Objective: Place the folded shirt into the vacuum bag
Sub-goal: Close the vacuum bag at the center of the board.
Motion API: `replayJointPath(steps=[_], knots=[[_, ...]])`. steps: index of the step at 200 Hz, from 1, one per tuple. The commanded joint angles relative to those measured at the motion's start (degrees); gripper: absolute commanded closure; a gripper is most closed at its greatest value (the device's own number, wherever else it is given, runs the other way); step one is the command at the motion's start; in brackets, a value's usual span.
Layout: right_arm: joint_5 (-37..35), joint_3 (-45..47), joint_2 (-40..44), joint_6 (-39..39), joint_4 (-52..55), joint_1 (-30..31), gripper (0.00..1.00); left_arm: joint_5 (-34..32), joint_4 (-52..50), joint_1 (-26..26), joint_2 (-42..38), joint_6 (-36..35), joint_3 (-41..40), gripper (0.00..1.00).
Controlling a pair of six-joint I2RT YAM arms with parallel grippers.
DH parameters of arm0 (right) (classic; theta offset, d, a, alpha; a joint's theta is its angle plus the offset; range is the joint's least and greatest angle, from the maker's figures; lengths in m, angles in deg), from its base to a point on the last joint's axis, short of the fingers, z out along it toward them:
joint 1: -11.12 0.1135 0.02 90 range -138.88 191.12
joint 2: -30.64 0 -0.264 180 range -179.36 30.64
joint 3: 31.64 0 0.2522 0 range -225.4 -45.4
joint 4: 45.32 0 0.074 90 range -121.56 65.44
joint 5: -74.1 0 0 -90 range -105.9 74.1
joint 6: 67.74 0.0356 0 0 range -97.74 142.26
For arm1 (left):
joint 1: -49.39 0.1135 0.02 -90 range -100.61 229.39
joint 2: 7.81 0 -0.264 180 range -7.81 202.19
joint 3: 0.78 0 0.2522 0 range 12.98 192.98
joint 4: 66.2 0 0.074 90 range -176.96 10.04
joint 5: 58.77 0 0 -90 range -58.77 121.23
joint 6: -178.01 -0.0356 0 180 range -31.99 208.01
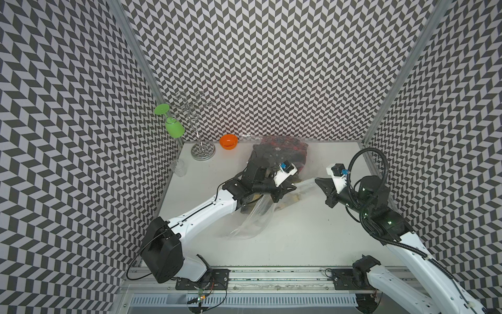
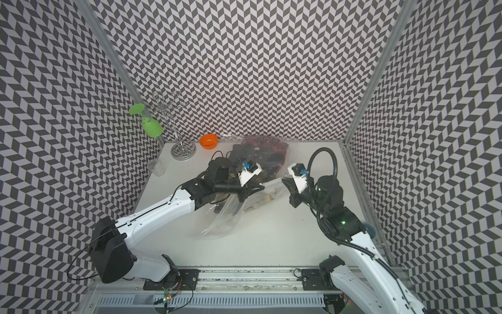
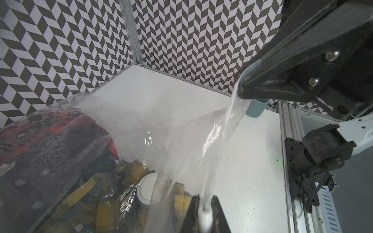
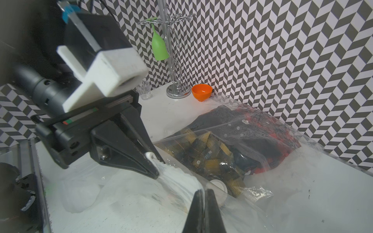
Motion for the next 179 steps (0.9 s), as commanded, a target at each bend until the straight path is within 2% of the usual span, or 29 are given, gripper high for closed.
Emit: replayJointPath(steps=[1, 18, 62, 92, 146, 162, 179], knots=[[1.36, -5.37, 1.00, -1.13, -5.07, -2.39, 1.00, -3.72, -8.72, 2.71, 0.80, -2.43, 2.91, 1.00], [5.57, -5.81, 0.74, -3.21, -2.29, -2.31, 0.99, -2.04, -7.74, 2.71, 1.34, -3.02, 6.26, 1.00], [8.36, -9.17, 0.46, -7.06, 3.57, -1.27, 0.61, 3.83, -7.03, 2.71, 1.07, -3.98, 12.31, 1.00], [4.35, -12.21, -2.96, -9.86, 5.90, 0.47, 0.47, 6.60, -9.83, 2.25, 0.72, -6.82, 15.03, 1.00], [-6.62, -21.04, -11.95, -13.14, 9.03, 1.51, 0.31, 6.60, -14.05, 2.27, 1.30, -10.78, 20.00, 1.00], [-5.99, -22.29, -13.25, -14.26, 9.31, 1.49, 0.28, 6.47, -15.50, 2.43, 1.57, -12.15, 21.88, 1.00], [-1.56, -23.36, -14.19, -15.50, 9.57, 1.54, 0.26, 6.56, -16.75, 2.62, 1.96, -13.43, 22.91, 1.00]])
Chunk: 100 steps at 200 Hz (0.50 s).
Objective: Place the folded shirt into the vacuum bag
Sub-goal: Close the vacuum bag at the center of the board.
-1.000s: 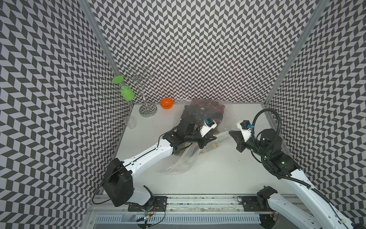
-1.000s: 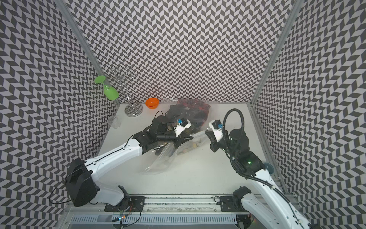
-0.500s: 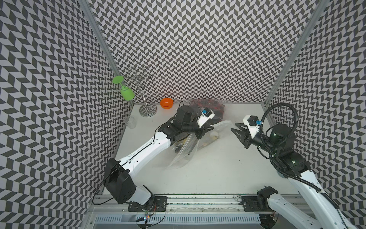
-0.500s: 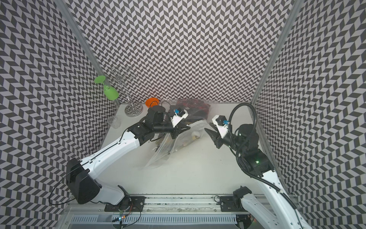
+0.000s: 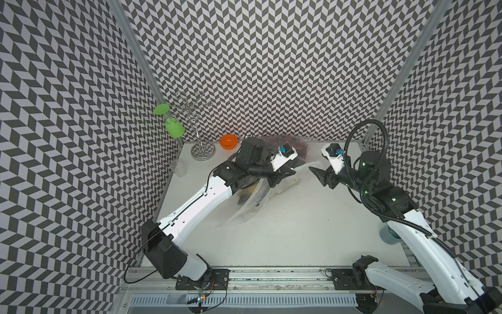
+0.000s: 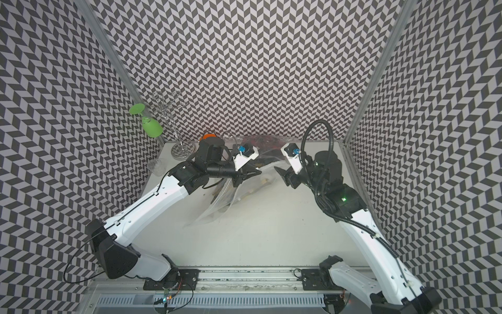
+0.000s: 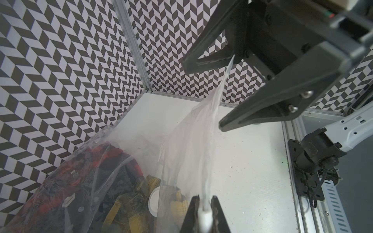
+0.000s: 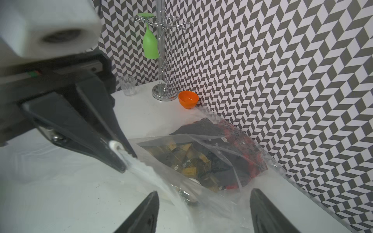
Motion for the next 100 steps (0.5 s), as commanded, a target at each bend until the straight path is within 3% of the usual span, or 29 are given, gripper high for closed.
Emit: replayJointPath(steps=[1, 40, 57, 100], knots=[[2.37, -2.52, -0.67, -3.19, -0.04, 0.30, 0.26, 2.27, -0.72, 0.13, -0.18, -3.15, 3.69, 1.00], [2.93, -3.27, -2.98, -9.38, 1.72, 0.25, 0.23, 1.17, -2.78, 0.13, 0.07, -5.65, 3.69, 1.00], [6.44, -3.92, -3.79, -10.08, 1.66, 0.18, 0.24, 1.43, -2.78, 0.13, -0.12, -6.31, 3.18, 1.00], [12.12, -2.74, -3.19, -11.62, 2.42, 0.14, 0.34, 1.26, -2.55, 0.13, -0.53, -6.62, 1.90, 1.00]])
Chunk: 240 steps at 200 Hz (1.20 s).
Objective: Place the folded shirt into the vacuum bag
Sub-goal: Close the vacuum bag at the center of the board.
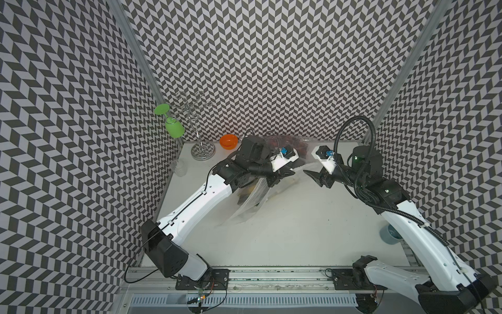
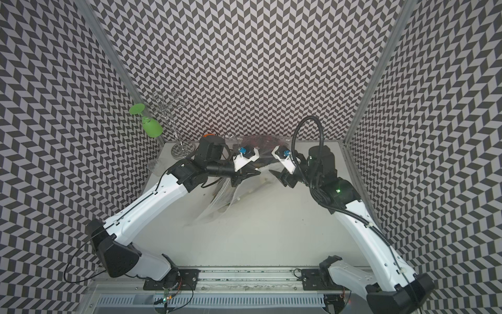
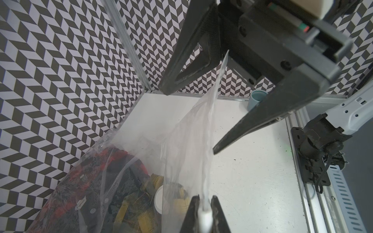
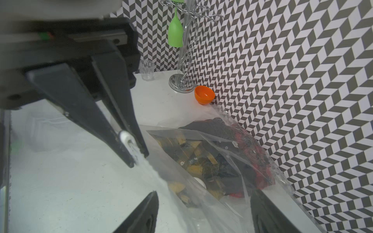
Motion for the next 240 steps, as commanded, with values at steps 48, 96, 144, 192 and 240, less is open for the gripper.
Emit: replayJointPath(steps=[48, 96, 144, 192, 240], knots=[[8.21, -0.47, 4.16, -0.91, 0.16, 0.14, 0.58, 0.21, 1.82, 0.02, -0.21, -0.78, 0.13, 1.00], [5.50, 0.48, 5.92, 1.60, -1.02, 0.14, 0.87, -2.76, 3.96, 0.36, -0.65, 1.61, -0.24, 1.00], [1.62, 4.57, 9.67, 7.05, -7.00, 0.14, 1.00, -4.21, 10.48, 1.08, -3.53, 5.48, -4.73, 1.00], [-1.20, 8.99, 13.26, 13.01, -13.18, 0.29, 1.00, -2.47, 14.22, 1.21, -4.37, 7.66, -7.38, 0.93], [-3.26, 7.53, 12.44, 15.08, -11.60, 0.31, 1.00, -2.57, 16.37, 2.64, -5.45, 10.71, -9.37, 0.52]])
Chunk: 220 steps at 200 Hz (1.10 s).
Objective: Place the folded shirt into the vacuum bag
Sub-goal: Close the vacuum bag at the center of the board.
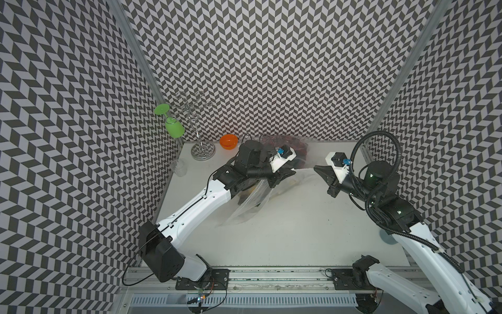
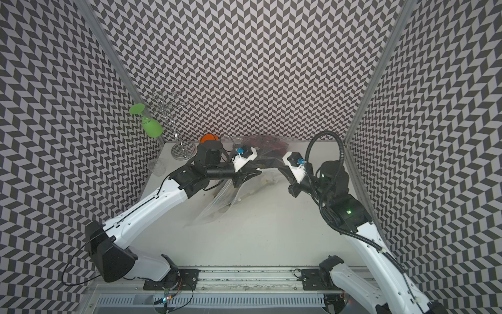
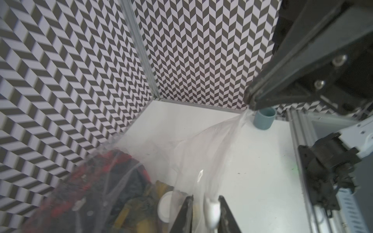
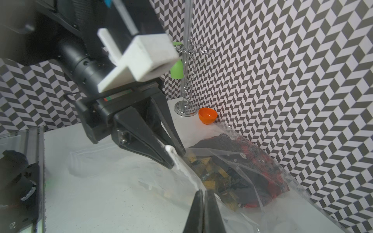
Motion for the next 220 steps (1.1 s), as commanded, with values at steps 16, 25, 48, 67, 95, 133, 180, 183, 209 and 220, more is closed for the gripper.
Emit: replayJointPath(steps=[16, 25, 48, 67, 95, 133, 180, 183, 209, 220], knots=[[-0.66, -2.62, 0.19, 1.08, -2.52, -0.06, 1.00, 1.23, 3.83, 1.76, -3.61, 2.76, -1.58, 0.43], [-0.11, -3.15, -0.07, 1.14, -2.03, -0.06, 1.00, 2.20, 3.82, 1.76, -4.09, 2.71, -1.74, 0.40], [1.82, -4.07, -0.61, 1.02, -1.29, -0.06, 1.00, 4.07, 4.19, 1.77, -4.81, 2.07, -2.35, 0.34], [2.23, -4.11, -0.83, 1.24, -1.29, 0.03, 1.00, 4.89, 3.35, 1.76, -4.18, 0.62, -1.86, 0.32], [2.57, -3.97, -1.10, 1.69, -1.20, 0.03, 1.00, 6.95, -0.20, 0.66, -2.70, -0.20, -0.07, 0.32], [2.68, -4.17, -1.40, 1.92, -1.15, 0.20, 1.00, 5.82, 3.01, -1.94, -4.07, 1.53, -2.80, 0.31], [2.94, -4.78, -1.54, 1.82, -0.87, 0.26, 1.00, 2.50, 0.66, -4.42, 0.58, -0.22, -0.39, 0.34], [3.00, -4.78, -1.56, 1.81, -0.85, 0.32, 1.00, 2.10, 0.53, -4.41, 0.86, -0.45, -0.25, 0.34], [3.37, -4.88, -1.45, 1.86, -0.67, 0.34, 1.00, 0.96, -0.07, -3.68, 3.25, -0.86, 2.26, 0.48], [3.38, -4.79, -1.36, 1.81, -0.61, 0.38, 1.00, 1.14, -0.11, -3.53, 4.12, -0.97, 3.47, 0.62]])
